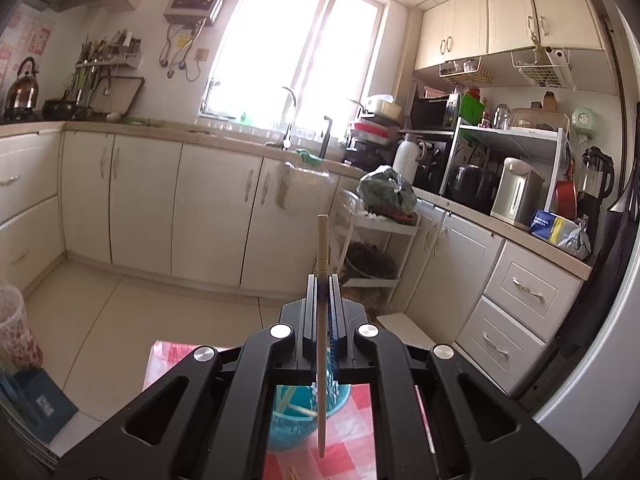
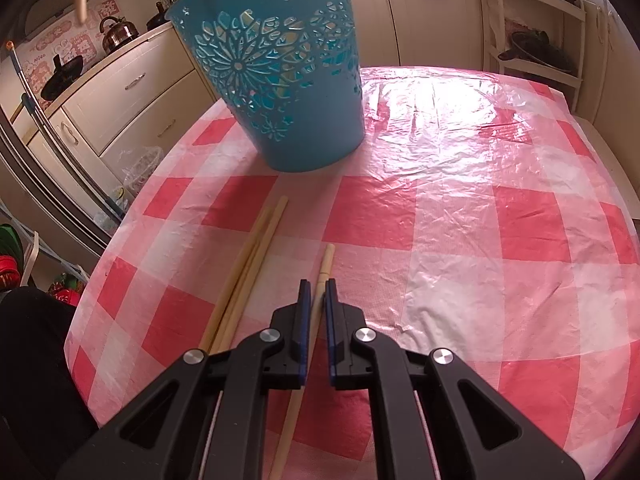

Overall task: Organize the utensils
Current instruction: 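Lift the chopstick with the left tool over the teal bin and release, then close the right tool on another wooden chopstick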

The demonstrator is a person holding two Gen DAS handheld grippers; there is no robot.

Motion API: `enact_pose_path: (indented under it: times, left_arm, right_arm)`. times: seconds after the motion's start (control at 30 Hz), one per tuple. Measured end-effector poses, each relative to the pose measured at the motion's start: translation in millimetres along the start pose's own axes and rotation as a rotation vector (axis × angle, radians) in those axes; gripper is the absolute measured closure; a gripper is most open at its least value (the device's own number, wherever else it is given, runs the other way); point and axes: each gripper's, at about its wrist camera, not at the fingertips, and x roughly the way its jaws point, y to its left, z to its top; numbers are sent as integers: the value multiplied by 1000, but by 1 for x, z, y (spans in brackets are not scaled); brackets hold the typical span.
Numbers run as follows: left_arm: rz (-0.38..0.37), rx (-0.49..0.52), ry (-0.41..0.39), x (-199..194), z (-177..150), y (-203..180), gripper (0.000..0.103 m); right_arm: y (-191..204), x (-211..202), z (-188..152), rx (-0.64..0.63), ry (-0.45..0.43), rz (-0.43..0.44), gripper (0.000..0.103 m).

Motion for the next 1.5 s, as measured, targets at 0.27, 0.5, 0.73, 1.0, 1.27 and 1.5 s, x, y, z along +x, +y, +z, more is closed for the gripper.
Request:
enact_pose_path:
  times: [0.27,0.5,0.73,1.0,1.27,1.5]
  left_arm:
    - [134,50,-77,68,0,6,98]
    - [188,41,121,122,-68,26,98]
    - [250,22,196,88,-98,36,77]
    - [341,-138,180,-21,-144,49,29]
    - [316,-143,297,-35,-181,59,28]
    - [305,-145,339,-28,-190,60,27]
  right_arm:
    - [2,0,1,-14,-4,-7,96]
    - [2,2,3,-8,-3,-5,96]
    - [5,2,2,-24,-11,-20,96]
    - [8,2,0,-37,-21,-23,93]
    - [13,5,2,-28,-13,-58,93]
    - [23,10,2,-80,-15,-115,95]
